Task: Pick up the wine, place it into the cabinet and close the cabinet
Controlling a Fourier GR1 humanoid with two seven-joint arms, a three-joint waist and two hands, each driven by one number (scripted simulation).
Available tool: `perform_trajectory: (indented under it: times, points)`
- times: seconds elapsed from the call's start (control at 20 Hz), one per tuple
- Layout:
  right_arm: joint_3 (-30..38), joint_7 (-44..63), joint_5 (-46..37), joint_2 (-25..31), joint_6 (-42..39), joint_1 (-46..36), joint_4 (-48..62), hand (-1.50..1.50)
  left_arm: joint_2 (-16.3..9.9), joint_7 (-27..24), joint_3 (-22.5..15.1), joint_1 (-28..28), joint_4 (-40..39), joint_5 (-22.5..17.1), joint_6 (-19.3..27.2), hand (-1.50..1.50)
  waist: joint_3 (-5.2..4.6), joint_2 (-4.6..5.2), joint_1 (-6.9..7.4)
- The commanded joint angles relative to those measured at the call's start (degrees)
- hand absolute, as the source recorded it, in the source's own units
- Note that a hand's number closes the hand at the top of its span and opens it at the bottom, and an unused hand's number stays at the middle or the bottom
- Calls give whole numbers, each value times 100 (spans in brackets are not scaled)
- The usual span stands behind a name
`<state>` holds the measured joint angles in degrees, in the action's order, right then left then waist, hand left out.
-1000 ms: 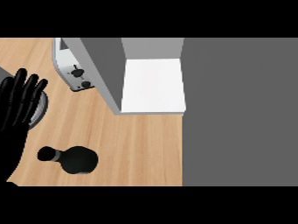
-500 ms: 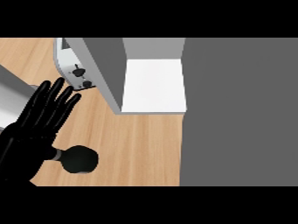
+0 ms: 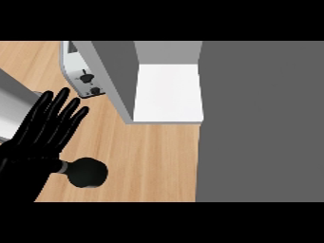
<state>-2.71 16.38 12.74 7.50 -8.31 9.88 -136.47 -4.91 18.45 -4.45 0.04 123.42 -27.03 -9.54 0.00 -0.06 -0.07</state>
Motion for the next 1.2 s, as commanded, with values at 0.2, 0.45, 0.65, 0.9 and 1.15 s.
perform_trajectory:
  times: [0.2, 0.45, 0.65, 0.9, 1.15]
  points:
    - [-100, 189, -230, -224, 41, -314, 143, -150, 136, -318, -335, 686, 221, 371, -267, -150, -2, 1, 23]
    - [446, 599, 488, 39, -230, 164, -672, -150, -47, -133, 92, 750, 396, 11, -330, -150, -2, -4, 1]
    - [287, 480, 195, -118, -219, -139, -268, -150, 160, 516, -278, 384, 609, 387, 299, -150, 1, 0, -3]
    - [440, 680, 254, -124, -105, -431, -228, -150, -40, -118, 225, 802, 196, 287, -332, -150, -1, 2, 15]
    - [469, 968, 255, -88, -1, -781, -186, -150, 45, -589, 343, 1241, -13, 430, -593, -150, -3, 1, 29]
